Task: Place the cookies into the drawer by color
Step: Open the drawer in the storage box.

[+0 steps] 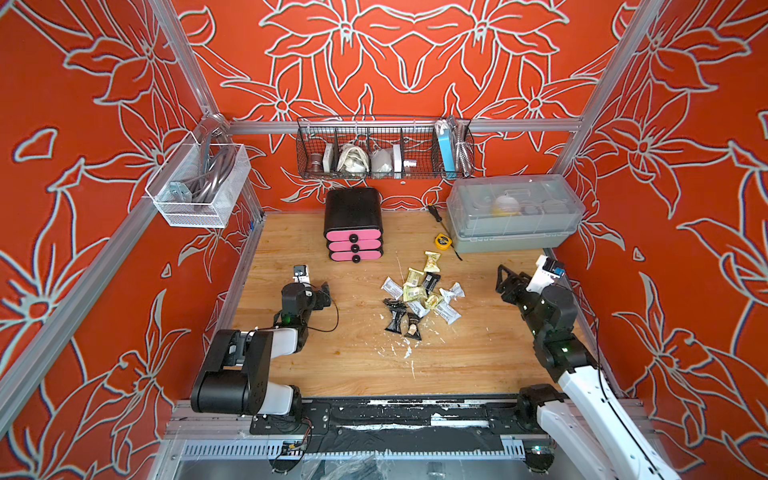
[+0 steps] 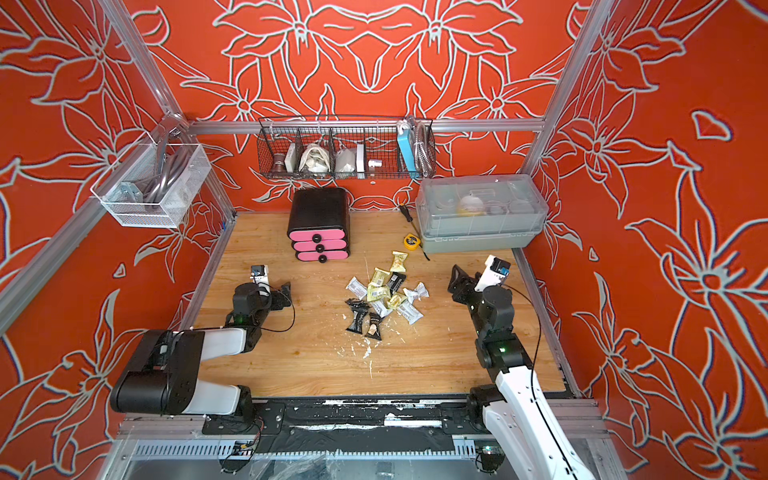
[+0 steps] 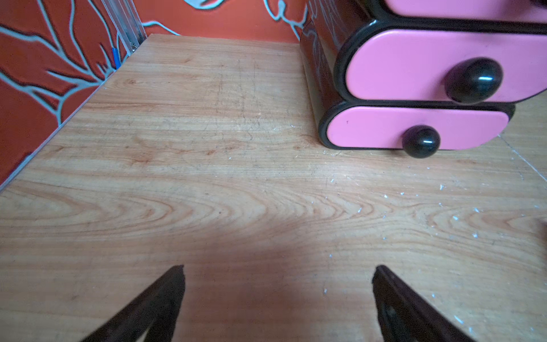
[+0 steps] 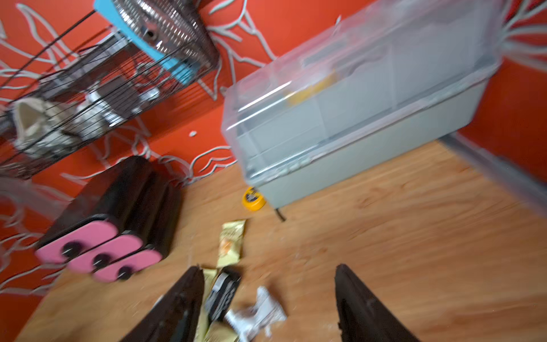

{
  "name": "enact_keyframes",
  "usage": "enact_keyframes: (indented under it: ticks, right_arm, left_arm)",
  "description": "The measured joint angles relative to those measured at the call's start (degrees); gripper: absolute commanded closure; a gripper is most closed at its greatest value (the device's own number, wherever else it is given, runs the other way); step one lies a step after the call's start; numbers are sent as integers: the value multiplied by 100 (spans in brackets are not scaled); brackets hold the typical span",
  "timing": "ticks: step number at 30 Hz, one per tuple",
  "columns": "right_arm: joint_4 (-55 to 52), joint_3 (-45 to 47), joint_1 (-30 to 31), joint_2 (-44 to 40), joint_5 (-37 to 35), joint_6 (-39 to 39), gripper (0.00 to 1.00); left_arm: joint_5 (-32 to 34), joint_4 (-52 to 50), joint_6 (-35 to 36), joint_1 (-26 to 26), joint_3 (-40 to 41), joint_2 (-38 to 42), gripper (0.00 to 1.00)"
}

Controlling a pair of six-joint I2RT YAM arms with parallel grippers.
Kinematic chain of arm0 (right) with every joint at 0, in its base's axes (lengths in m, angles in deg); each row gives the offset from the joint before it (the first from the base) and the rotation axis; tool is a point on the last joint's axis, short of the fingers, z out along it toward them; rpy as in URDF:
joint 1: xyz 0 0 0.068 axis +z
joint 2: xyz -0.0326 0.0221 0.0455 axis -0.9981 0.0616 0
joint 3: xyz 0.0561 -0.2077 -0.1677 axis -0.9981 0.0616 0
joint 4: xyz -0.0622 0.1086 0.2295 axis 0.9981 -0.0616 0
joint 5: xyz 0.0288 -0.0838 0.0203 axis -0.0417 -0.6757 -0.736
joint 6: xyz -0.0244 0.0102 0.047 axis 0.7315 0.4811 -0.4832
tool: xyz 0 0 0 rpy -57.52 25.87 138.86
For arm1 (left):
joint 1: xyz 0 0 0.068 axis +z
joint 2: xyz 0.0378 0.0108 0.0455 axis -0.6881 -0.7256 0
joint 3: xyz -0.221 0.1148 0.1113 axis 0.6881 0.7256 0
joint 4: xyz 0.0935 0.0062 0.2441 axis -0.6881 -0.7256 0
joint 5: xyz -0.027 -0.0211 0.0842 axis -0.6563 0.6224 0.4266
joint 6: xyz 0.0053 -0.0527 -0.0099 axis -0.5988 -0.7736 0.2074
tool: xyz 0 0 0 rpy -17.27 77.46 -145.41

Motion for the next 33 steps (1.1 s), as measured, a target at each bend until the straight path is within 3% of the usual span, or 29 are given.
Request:
enact_keyframes:
  ticks: [4, 7, 11, 14, 19, 22, 26, 33]
  right_arm:
    - [-654, -4, 525, -109, 1029, -522, 29]
    - [-841, -9, 962, 269, 1674, -758, 29]
    - [-1060, -127, 1375, 743, 2092, -931, 29]
    - [-1172, -378, 1722, 855, 2138, -960, 28]
    - [-1014, -570, 2079, 791, 2048, -1088, 28]
    - [-1027, -570, 2199, 715, 1928, -1106, 27]
    - [-1082, -570, 2269, 538, 1775, -1121, 27]
    - [-1174, -568, 2297, 284, 1572, -1147, 26]
  left_arm:
    - [0, 0, 0, 0, 0, 0, 2]
    - [20, -111, -24, 0, -13, 61, 2]
    - [-13, -1705, -323, 0, -584, 918, 2]
    - [-256, -2535, -1200, 0, -1095, 1915, 3]
    - [-970, -3407, -3644, 0, -1530, 2940, 11]
    - [-1475, -3519, -4959, 0, -1547, 2841, 13]
    - [-1954, -3528, -6336, -4, -1547, 2085, 17]
    - [-2586, -3163, -7410, -28, -1937, 802, 16]
